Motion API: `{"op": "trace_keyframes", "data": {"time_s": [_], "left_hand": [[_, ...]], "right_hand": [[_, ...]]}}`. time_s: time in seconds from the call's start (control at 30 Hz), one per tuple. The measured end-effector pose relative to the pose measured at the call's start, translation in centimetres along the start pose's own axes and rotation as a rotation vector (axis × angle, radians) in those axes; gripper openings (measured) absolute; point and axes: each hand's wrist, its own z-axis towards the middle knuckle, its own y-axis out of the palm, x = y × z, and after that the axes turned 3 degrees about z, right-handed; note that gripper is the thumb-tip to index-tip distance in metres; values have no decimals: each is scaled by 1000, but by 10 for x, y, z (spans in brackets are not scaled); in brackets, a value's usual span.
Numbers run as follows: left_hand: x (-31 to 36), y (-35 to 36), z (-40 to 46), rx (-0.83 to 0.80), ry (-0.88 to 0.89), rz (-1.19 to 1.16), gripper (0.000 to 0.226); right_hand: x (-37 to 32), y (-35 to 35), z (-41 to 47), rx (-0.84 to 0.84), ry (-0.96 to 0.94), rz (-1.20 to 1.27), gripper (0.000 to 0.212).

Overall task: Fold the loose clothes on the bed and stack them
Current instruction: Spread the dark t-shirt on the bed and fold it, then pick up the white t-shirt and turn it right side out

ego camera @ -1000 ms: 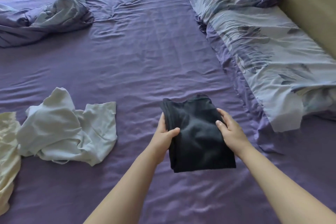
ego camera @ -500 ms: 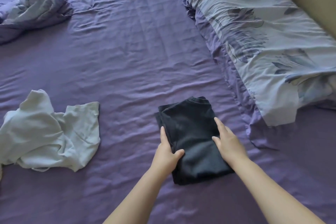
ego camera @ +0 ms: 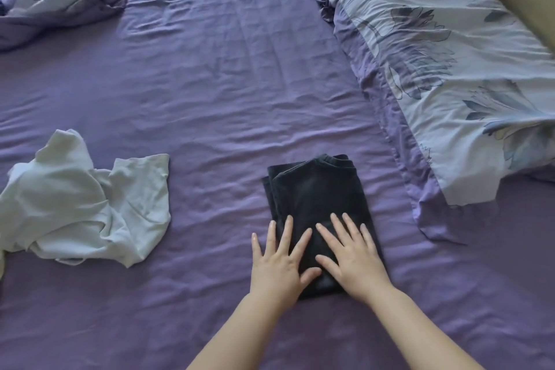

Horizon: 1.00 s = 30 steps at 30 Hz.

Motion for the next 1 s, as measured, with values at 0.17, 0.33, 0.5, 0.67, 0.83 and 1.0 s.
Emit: {"op": "trace_keyframes", "data": {"time_s": [0.17, 0.33, 0.5, 0.67, 0.83, 1.0], "left_hand": [[-12, -11, -7, -6, 4, -117, 77], [-67, -20, -36, -43, -166, -166, 70], [-154, -28, -72, -14, -251, -87, 61], [-239, -34, -110, 64, -366, -31, 57], [-293, -37, -132, 66, -439, -77, 61], [-341, -37, -132, 30, -429, -47, 71]], "right_hand": [[-9, -12, 4, -89, 104, 49, 66], [-64, -23, 9, -40, 166, 198, 58], [-155, -15, 18, 8, -44, 261, 51], [-237, 5, 30, -26, -158, 250, 49], [-303, 19, 51, -6, -249, 248, 50], [-341, 35, 79, 41, -202, 207, 57]]}}
